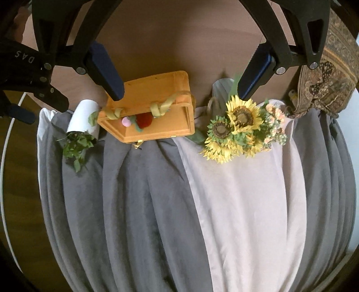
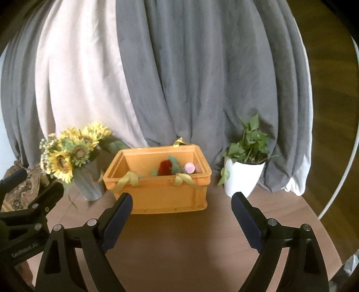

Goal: Organize soft objects

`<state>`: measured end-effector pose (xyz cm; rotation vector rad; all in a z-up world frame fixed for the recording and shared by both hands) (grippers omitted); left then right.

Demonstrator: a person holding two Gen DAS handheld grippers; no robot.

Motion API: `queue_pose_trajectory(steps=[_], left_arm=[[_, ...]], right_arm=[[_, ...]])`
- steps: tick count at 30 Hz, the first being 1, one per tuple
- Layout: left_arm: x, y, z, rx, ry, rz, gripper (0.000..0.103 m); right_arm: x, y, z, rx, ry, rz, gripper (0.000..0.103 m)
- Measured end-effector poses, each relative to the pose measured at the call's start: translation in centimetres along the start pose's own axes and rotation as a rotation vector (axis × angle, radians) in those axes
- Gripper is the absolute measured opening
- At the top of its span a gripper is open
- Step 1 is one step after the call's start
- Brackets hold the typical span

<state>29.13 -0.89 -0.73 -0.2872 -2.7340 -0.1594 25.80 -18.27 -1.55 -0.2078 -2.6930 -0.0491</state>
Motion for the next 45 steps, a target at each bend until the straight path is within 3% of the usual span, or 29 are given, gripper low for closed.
queue_pose_trajectory(steps=[10, 21, 45], left_arm=[[7.7, -1.4, 2.1, 0.040, -0.021, -0.021, 0.103], [14.1, -2.8, 4.8, 0.035, -0.018, -0.030, 0.103], [20.4, -3.9, 6.3, 0.020, -0.050, -0.015, 0.103]], right_arm=[[6.6, -1.2, 2.0, 0.020, -0.029, -0.045, 0.094], [12.9, -2.8, 5.0, 0.025, -0.046, -0.037, 0.095], [19.7, -3.6, 7.7, 0.016, -0.075, -0.045, 0.095]])
Point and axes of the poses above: each gripper's, at about its wrist camera, not at the fingertips, and x roughly against the way its jaws point, y to its left, z to its underside, the point moved 9 cm from there along -x, roughly the way its jaws point, and after that the axes turned 1 degree about -z, right-handed, at the moved point
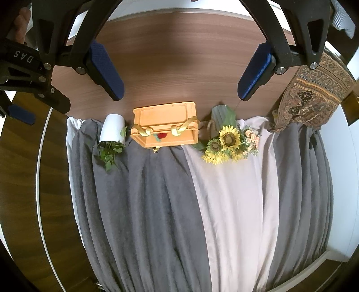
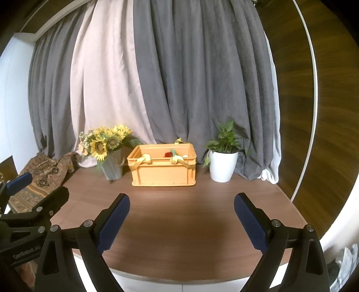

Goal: Organize soft objects

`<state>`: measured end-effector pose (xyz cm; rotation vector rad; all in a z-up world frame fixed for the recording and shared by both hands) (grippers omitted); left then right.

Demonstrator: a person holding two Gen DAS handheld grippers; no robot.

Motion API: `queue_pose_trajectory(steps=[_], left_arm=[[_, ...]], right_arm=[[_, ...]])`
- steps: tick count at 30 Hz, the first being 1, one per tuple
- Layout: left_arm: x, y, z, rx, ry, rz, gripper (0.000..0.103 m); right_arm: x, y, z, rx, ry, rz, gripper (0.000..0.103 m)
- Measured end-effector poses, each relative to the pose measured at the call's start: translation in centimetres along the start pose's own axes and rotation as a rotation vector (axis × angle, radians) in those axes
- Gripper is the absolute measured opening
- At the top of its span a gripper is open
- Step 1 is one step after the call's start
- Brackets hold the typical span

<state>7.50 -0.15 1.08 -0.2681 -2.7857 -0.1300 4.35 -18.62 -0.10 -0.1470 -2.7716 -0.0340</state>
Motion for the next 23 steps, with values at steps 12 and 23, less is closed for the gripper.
queue_pose_trajectory(steps=[12, 23], left_arm=[[0.9, -0.2, -0.1, -0.003, -0.013, 0.003, 0.103], [1.0, -0.5, 0.0, -0.002, -0.011, 0.009, 0.103]], right_arm=[[0.9, -0.1, 0.2, -0.007, 0.000, -0.009, 0.095], [1.3, -0.8, 0.6, -0.020, 0.004, 0.023, 0.095]])
Point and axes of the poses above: each gripper's, at about its wrist camera, not at the fingertips, and x roughly against the way its jaws point, y to its left, z to its underside, the point moved 9 cm from there along -x, roughly the way its jaws point, and after that the axes turned 1 degree about -z, right-handed, at the moved point
